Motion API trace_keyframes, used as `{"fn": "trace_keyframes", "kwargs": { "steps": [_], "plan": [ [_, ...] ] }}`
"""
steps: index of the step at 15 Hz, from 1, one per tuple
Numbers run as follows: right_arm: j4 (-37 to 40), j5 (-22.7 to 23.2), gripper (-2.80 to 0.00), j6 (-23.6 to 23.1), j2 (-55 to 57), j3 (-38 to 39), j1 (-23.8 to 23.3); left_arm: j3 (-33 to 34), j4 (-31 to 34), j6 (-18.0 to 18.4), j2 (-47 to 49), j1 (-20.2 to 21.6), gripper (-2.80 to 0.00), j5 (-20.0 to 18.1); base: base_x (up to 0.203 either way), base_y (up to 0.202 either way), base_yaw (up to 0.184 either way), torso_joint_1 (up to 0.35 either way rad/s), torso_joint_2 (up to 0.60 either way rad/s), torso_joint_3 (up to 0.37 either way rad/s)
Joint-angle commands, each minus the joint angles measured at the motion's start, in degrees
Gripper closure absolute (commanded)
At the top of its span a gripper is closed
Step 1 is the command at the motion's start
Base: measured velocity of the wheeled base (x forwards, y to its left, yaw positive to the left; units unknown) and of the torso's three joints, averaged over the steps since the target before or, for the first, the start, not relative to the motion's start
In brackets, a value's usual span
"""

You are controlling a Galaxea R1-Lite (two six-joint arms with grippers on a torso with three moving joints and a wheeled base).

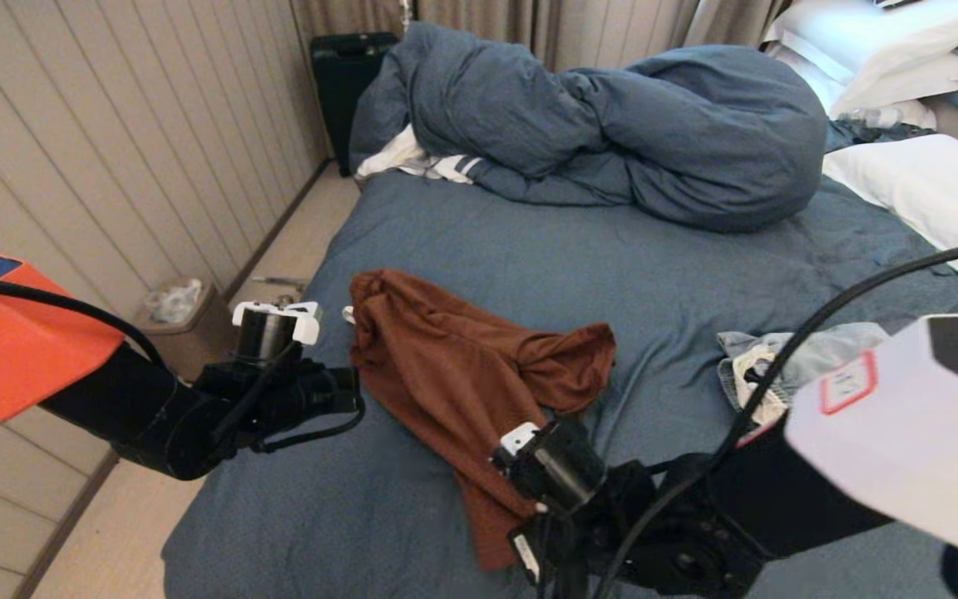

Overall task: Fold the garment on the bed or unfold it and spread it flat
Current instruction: Fold the brown shorts

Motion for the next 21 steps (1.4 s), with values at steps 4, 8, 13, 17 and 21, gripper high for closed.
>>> {"fn": "trace_keyframes", "kwargs": {
  "steps": [4,8,13,17,21],
  "plan": [
    [5.37,2.3,0.0,-0.9,-22.47,15.18,-7.67,1.32,-0.2,0.0,-1.92,0.0,0.0,-0.4,0.0,0.0,0.0,0.0,0.0,0.0],
    [6.62,2.65,0.0,-4.02,-28.14,21.3,-16.9,3.58,-0.11,0.02,-2.2,-3.32,0.0,-0.49,0.0,0.0,0.0,0.0,0.0,0.0],
    [5.33,9.27,0.0,-7.68,-26.58,20.0,-25.53,7.51,0.22,-1.24,-1.38,-15.42,0.0,-0.09,0.0,0.0,0.0,0.0,0.0,0.0],
    [4.68,10.22,0.0,-8.1,-23.67,10.61,-25.57,7.74,0.76,-2.38,-1.72,-18.6,0.0,0.04,0.0,0.0,0.0,0.0,0.0,0.0],
    [4.86,10.42,0.0,-7.66,-16.05,1.47,-25.8,9.37,1.62,-2.04,-0.89,-24.07,0.0,0.04,0.0,0.0,0.0,0.0,0.0,0.0]
  ]
}}
